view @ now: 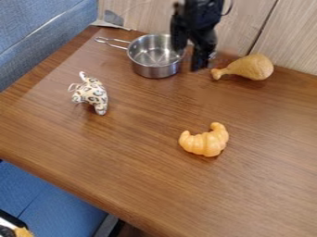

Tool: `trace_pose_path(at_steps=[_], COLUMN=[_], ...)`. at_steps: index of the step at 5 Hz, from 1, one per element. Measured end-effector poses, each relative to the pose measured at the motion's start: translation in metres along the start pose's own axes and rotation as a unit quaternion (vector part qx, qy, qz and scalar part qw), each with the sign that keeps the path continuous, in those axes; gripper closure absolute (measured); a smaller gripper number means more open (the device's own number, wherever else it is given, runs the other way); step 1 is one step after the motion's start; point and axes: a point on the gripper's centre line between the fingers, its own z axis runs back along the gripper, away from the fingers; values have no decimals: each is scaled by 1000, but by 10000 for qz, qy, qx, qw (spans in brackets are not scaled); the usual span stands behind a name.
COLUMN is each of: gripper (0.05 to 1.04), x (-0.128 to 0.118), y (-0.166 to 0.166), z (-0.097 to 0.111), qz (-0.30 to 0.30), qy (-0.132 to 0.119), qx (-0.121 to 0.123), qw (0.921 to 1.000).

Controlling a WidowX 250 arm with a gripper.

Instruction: Moves pot from upper left corner to bottom left corner.

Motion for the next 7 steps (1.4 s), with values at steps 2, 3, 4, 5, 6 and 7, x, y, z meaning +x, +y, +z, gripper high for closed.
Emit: trace_pose_path(at_steps=[2,3,4,5,6,7], gripper=[83,83,140,427,728,935], x=[-11,-13,-17,-19,-19,-19], y=[30,35,35,33,35,35], z=[-12,-18,-26,-35,-35,-35], qz=[556,670,679,676,687,676], qy=[348,519,703,844,844,840], qx=[204,268,255,220,289,297], qw=[9976,9960,9949,9939,9936,9937])
